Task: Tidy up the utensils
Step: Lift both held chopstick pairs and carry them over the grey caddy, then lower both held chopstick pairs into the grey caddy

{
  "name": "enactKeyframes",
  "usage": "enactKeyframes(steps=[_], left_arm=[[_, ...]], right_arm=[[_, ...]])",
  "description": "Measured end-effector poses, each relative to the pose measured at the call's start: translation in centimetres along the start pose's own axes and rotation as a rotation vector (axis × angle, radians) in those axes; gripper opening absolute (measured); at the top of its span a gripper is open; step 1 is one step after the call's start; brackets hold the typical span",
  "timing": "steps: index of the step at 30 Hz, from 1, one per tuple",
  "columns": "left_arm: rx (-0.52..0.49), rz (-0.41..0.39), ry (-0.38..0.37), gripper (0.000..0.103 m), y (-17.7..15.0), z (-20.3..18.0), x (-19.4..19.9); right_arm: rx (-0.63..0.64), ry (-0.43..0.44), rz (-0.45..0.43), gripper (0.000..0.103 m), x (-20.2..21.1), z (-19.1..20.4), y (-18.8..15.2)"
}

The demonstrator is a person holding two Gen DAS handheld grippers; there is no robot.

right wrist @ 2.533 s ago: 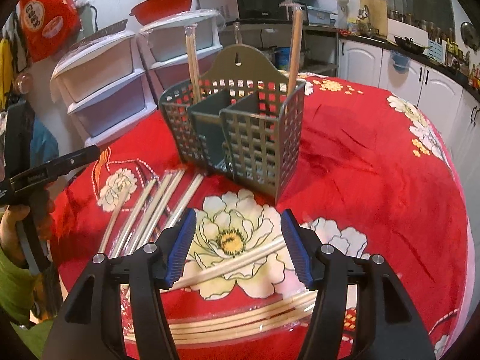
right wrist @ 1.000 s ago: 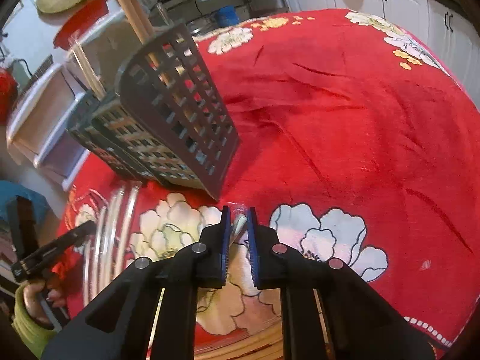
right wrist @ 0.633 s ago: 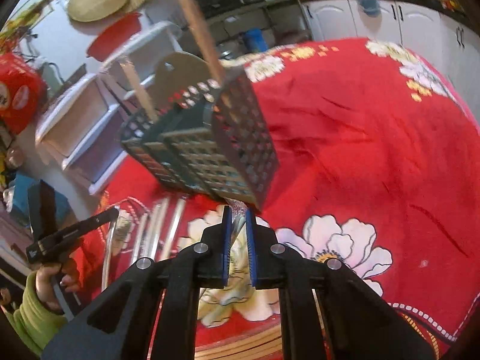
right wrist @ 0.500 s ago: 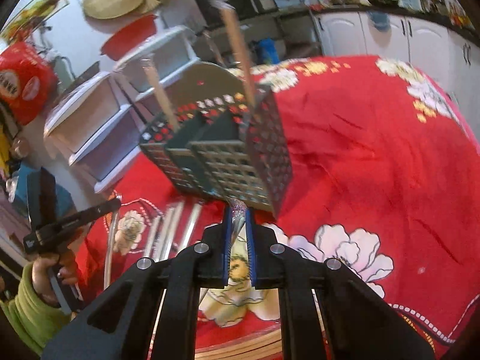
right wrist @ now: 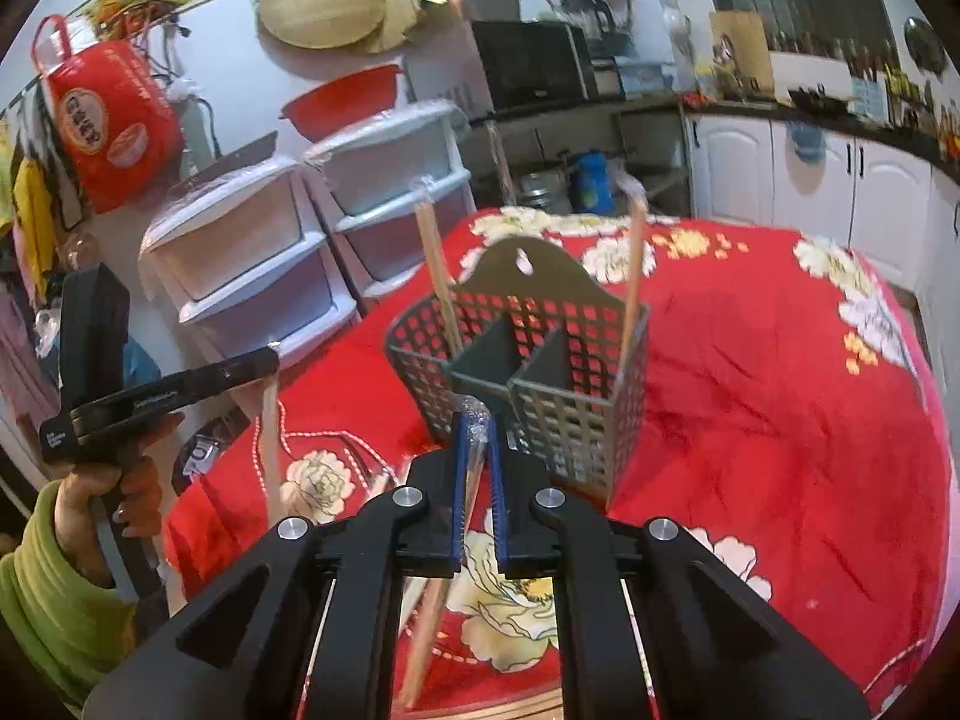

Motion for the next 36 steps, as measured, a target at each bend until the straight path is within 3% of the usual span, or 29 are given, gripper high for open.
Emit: enactKeyframes(steps=[8, 24, 36], left_arm=[[-0.007, -0.069, -0.024, 0.002, 1.8, -1.4, 1.9], [-0.063, -0.133, -0.049, 0.002, 4.5, -4.7, 3.4], [-0.098, -0.211, -0.086, 0.002, 8.5, -8.4, 5.1]], right_arm=[[0.049, -0.002, -0.046, 0.006, 1.2, 1.5, 1.6], [0.108, -0.018, -0.134, 0.006, 3.2, 2.7, 5.1], [0.132, -0.027, -0.202, 0.006, 4.6, 2.9, 9.2]])
Point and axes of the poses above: each gripper's, at about its wrist camera, not at the fingertips, and x roughly against the way its jaws point, z to its left, y to its top, the point moved 4 cm from there along -x, roughly the way its jaws point, and after that the axes turned 15 degrees about y, right-handed, at the moved point
